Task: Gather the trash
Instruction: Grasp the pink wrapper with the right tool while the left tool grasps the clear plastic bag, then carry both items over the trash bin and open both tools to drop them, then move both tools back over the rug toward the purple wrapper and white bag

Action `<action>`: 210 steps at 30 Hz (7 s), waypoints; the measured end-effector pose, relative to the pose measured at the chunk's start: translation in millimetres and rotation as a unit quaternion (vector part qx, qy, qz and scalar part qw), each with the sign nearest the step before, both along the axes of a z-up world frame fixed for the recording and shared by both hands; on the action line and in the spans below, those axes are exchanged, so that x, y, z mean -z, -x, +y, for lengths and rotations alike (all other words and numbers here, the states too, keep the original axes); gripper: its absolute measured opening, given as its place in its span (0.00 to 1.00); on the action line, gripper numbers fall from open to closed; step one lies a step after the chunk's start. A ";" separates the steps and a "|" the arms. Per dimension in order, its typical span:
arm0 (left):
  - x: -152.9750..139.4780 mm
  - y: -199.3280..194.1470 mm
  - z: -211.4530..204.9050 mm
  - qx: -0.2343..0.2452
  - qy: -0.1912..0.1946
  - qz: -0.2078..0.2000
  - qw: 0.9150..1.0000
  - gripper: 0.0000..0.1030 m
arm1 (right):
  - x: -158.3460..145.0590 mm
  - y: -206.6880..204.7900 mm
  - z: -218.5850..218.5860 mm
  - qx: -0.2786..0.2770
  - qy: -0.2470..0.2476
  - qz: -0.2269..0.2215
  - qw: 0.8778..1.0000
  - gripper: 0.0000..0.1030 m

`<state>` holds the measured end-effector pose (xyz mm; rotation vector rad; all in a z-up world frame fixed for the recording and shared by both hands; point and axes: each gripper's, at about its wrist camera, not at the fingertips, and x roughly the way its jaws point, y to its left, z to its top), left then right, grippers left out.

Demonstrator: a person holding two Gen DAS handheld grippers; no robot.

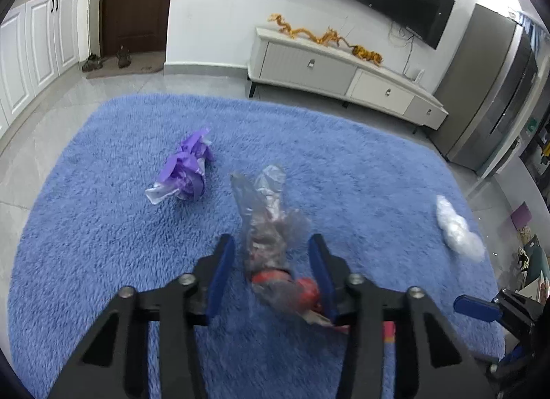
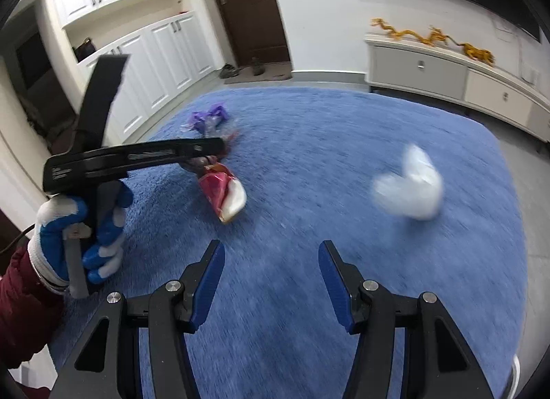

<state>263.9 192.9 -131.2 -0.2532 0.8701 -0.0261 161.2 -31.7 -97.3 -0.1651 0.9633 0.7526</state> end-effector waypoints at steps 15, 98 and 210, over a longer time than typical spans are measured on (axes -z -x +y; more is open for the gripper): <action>9.7 9.0 22.3 -0.014 0.035 -0.019 0.999 0.19 | 26.3 -34.3 69.6 -0.051 -0.007 0.022 0.998 0.53; -60.7 154.8 -269.0 0.228 -0.135 -0.072 0.962 0.19 | -26.2 122.3 -289.8 0.302 -0.103 -0.037 0.947 0.31; -117.0 229.9 -125.1 0.033 -0.065 -0.184 0.980 0.66 | -121.5 148.6 -180.1 0.300 0.020 -0.147 0.942 0.63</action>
